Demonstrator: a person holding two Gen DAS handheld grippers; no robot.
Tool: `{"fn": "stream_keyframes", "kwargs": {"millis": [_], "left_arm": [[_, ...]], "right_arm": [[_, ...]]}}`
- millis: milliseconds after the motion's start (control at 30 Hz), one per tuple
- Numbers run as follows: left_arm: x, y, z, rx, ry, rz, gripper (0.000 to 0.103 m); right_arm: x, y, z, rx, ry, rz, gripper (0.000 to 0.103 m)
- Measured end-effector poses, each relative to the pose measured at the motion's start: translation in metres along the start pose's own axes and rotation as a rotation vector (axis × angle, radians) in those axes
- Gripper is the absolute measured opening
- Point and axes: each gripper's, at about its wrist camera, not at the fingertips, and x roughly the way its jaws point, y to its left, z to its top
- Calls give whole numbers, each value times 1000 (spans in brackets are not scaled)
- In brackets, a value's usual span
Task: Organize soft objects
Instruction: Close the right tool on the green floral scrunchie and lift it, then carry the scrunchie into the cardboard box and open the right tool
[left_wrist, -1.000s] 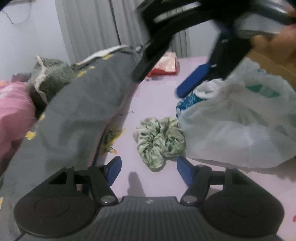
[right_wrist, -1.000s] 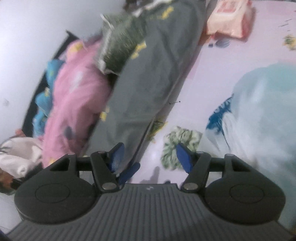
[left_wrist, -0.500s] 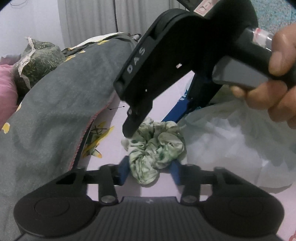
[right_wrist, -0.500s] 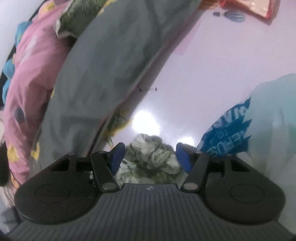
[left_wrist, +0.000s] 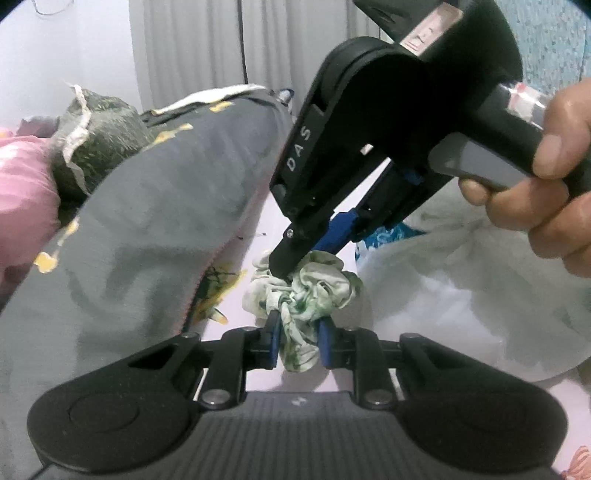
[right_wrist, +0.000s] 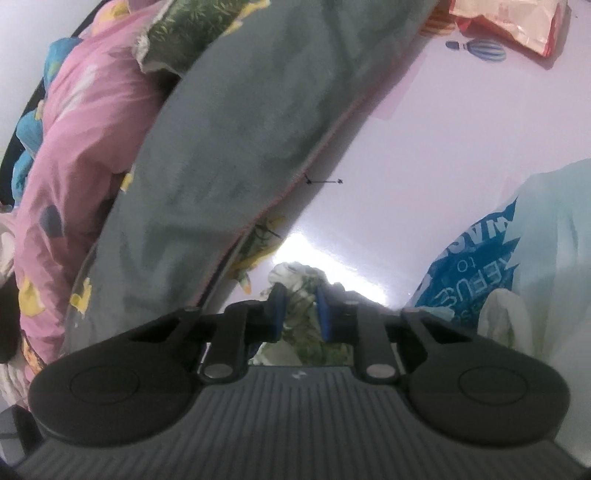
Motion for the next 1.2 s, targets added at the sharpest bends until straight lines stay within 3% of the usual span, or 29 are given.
{"fn": "stream_keyframes", "kwargs": {"millis": [500,667,833,1033,1200], "left_arm": [[-85,-35,7,58,-144,6,21],[-106,-63,19,118,-201,-42,21],[-122,-118,38,209,-260,-175,21],[-127,-214,53,368,-291,-386,22],[-110,-288,55,435,-203,-559,22]], "right_arm": [[-79,35,-39,-25,-144,41,17],[-122,26,-64,-6,-217,49,17],[-189,-5,-102,56,-323,14,17],[-279,-77,-174,225,-457,-66,17],[-332,-146,-241,398,-523,-137,17]]}}
